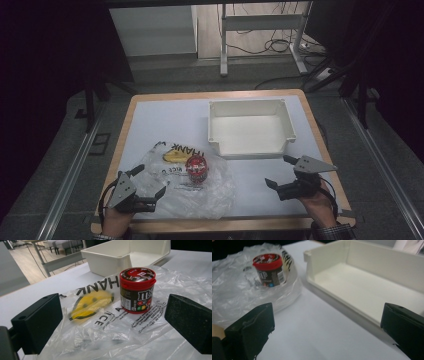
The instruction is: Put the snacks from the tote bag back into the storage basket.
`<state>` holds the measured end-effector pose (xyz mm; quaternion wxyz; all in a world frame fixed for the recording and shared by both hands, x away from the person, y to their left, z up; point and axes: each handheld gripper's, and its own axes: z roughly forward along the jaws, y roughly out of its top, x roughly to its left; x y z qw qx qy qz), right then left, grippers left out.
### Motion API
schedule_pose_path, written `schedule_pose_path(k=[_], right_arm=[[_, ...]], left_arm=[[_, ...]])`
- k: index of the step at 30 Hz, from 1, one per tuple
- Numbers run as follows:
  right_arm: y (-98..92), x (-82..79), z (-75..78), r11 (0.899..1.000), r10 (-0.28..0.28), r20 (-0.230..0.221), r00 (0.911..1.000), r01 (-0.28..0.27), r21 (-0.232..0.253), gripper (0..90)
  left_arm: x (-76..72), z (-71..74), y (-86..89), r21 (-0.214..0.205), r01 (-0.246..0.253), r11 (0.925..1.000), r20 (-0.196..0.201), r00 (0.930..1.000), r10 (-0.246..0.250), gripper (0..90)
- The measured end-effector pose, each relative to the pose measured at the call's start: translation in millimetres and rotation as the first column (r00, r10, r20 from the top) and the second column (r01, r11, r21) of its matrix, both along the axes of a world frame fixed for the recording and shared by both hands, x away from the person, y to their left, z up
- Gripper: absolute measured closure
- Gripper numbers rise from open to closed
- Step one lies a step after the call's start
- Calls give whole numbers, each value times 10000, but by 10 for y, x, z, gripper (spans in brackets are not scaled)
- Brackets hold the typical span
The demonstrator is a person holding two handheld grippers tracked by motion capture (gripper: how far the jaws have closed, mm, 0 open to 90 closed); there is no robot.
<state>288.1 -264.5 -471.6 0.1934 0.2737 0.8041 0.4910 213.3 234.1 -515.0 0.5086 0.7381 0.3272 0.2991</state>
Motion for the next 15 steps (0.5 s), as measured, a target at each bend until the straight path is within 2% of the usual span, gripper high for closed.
schedule_pose_path(k=[1,3,4,5,6,8,11,15], right_arm=[[-26,-3,0,10000,-66,173,9998,65,56,0],[-39,6,-4,10000,-74,193,9998,73,53,0],[-50,35,-33,9997,86,73,9999,-87,207,0],[-49,48,-52,9998,56,-73,10000,-54,196,0],[-48,56,-67,9997,137,-214,9997,-133,186,0],[-40,48,-73,9994,279,-311,9991,-272,207,0],[-34,29,-61,9987,405,-196,9990,-399,302,0],[-40,31,-64,9959,753,-315,9967,-736,527,0]], left_arm=[[0,0,0,0,0,10000,0,10000,0,13],[3,-4,12,-154,-3,9999,-31,10000,3,13],[2,1,32,-395,80,9992,-20,10000,-81,13],[2,1,32,-395,80,9992,-20,10000,-81,13],[3,8,46,-585,133,9982,-3,9999,-133,13],[5,9,51,-695,199,9974,-4,9998,-200,13],[9,8,48,-700,213,9973,-2,9998,-213,13],[15,0,38,-572,224,9981,-37,9997,-226,12]])
